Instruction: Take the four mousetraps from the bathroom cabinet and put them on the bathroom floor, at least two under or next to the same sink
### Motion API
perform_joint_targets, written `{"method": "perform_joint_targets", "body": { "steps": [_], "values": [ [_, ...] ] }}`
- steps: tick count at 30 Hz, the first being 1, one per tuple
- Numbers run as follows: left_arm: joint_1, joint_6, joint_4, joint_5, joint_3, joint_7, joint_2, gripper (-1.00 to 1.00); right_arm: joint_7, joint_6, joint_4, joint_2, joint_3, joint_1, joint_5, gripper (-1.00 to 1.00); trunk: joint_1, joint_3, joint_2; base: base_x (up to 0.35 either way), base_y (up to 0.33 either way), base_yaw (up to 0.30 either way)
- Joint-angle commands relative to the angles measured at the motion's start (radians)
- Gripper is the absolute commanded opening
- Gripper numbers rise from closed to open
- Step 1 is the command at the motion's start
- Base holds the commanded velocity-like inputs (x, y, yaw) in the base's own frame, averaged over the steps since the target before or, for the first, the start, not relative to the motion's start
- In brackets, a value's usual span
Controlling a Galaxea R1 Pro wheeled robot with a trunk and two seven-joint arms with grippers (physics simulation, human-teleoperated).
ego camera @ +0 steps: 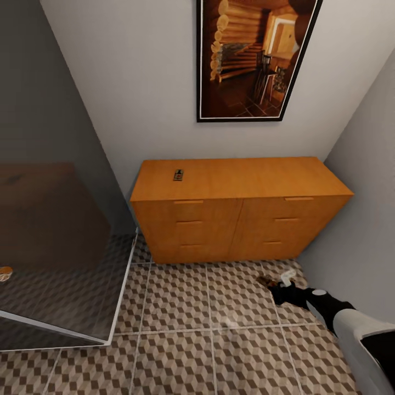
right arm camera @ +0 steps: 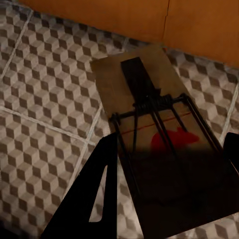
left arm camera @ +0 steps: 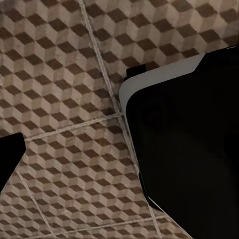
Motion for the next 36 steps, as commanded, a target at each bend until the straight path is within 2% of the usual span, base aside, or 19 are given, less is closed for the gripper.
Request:
{"method": "perform_joint_targets", "body": {
  "steps": [1, 5, 10, 14, 17, 22, 26, 29, 31, 34, 36],
  "values": [
    [-0.001, -0.019, 0.005, 0.007, -0.008, 0.001, 0.000, 1.00, -0.004, -0.032, 0.011, 0.005, 0.004, 0.021, -0.002, -1.00, 0.001, -0.001, -0.002, 0.000, 0.000, 0.000],
    [-0.001, -0.042, 0.006, 0.007, -0.008, 0.002, 0.005, 1.00, -0.058, -0.120, 0.024, 0.023, 0.004, 0.148, 0.004, -1.00, 0.001, -0.001, -0.002, 0.000, 0.000, 0.000],
    [-0.001, -0.048, 0.009, 0.008, -0.008, 0.001, 0.014, 1.00, -0.156, -0.261, 0.029, 0.078, 0.004, 0.280, 0.003, -1.00, 0.001, -0.001, -0.002, 0.000, 0.000, 0.000],
    [-0.001, -0.049, 0.009, 0.008, -0.008, 0.001, 0.016, 1.00, -0.196, -0.307, 0.029, 0.111, 0.004, 0.341, 0.003, -1.00, 0.001, -0.001, -0.002, 0.000, 0.000, 0.000],
    [-0.001, -0.049, 0.009, 0.008, -0.008, 0.001, 0.016, 1.00, -0.241, -0.381, 0.030, 0.129, 0.004, 0.395, 0.003, -1.00, 0.001, -0.001, -0.002, 0.000, 0.000, 0.000],
    [-0.001, -0.049, 0.009, 0.008, -0.009, 0.000, 0.016, 1.00, -0.305, -0.480, 0.030, 0.136, 0.004, 0.458, 0.000, -1.00, 0.001, -0.001, -0.002, 0.000, 0.000, 0.000],
    [-0.001, -0.049, 0.008, 0.008, -0.009, 0.000, 0.015, 1.00, -0.409, -0.563, 0.030, 0.148, 0.004, 0.480, -0.002, -1.00, 0.001, -0.001, -0.002, 0.000, 0.000, 0.000],
    [-0.001, -0.049, 0.008, 0.008, -0.009, 0.000, 0.015, 1.00, -0.504, -0.609, 0.031, 0.178, 0.003, 0.498, -0.003, -1.00, 0.001, -0.001, -0.002, 0.000, 0.000, 0.000],
    [-0.001, -0.049, 0.008, 0.008, -0.008, 0.001, 0.015, 1.00, -0.600, -0.644, 0.031, 0.204, 0.003, 0.514, -0.002, -1.00, 0.001, -0.001, -0.002, 0.000, 0.000, 0.000],
    [-0.001, -0.049, 0.008, 0.008, -0.008, 0.001, 0.015, 1.00, -0.715, -0.703, 0.031, 0.227, 0.003, 0.525, -0.002, -1.00, 0.001, -0.001, -0.002, 0.000, 0.000, 0.000],
    [-0.001, -0.049, 0.008, 0.008, -0.008, 0.001, 0.015, 1.00, -0.761, -0.731, 0.031, 0.235, 0.002, 0.530, -0.002, -1.00, 0.001, -0.001, -0.002, 0.000, 0.000, 0.000]
  ]
}}
